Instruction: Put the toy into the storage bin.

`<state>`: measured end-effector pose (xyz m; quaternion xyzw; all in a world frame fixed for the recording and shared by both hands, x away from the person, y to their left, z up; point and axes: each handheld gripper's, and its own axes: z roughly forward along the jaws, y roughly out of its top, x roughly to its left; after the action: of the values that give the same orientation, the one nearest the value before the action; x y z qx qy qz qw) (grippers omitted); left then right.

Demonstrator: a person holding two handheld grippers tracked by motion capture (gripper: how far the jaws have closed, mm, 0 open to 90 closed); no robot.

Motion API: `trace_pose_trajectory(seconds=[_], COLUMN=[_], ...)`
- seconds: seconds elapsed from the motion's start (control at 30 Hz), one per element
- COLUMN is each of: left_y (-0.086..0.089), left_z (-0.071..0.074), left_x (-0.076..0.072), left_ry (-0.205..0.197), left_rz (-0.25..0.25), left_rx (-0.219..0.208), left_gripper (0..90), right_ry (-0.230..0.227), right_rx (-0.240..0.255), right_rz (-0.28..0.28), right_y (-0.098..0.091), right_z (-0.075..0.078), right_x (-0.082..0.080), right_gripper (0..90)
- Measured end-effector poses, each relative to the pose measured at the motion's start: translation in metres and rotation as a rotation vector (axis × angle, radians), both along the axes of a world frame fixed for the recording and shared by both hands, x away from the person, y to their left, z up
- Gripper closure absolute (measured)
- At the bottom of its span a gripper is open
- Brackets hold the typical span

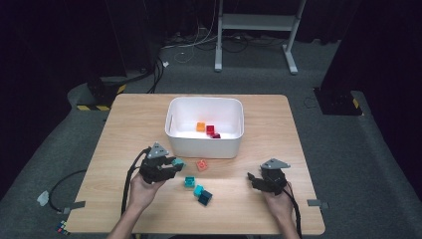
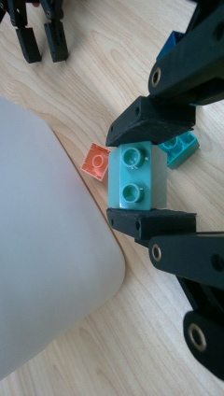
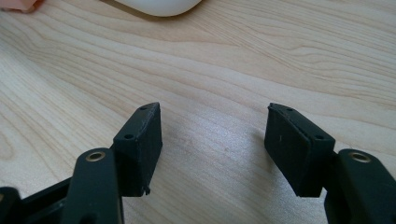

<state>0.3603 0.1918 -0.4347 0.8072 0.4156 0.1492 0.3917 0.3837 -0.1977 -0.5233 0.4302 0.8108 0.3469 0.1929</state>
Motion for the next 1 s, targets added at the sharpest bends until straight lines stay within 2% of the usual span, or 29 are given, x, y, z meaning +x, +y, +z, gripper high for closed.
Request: trace_pose_trajectory(seconds=[0.3,0.47,0.77,1.0], left_y=[0.004,0.004,0.007,0.003], left_z=[0.019,0.029,0.055,0.072], left_x=[0.006,0.011,0.023,0.034], left_ry=[0.006,0.012,-0.003,-0.017], left_rz=[-0.002,-0.014,-0.011,-0.018], left_rx=[-0.050,-0.057,-0.086,-0.090], left_gripper=[58.6,58.7,58.7,58.6], right_ry=[0.000,0.000,0.000,0.000], right_rx=[0.000,0.000,0.000,-0.001], right_rz=[0.000,0.000,0.000,0.000], right_y=[0.000,0.000,0.000,0.000], right_z=[0.000,0.000,0.000,0.000], right_x=[0.000,0.000,0.000,0.000], right_gripper=[36.7,36.7,36.7,36.7])
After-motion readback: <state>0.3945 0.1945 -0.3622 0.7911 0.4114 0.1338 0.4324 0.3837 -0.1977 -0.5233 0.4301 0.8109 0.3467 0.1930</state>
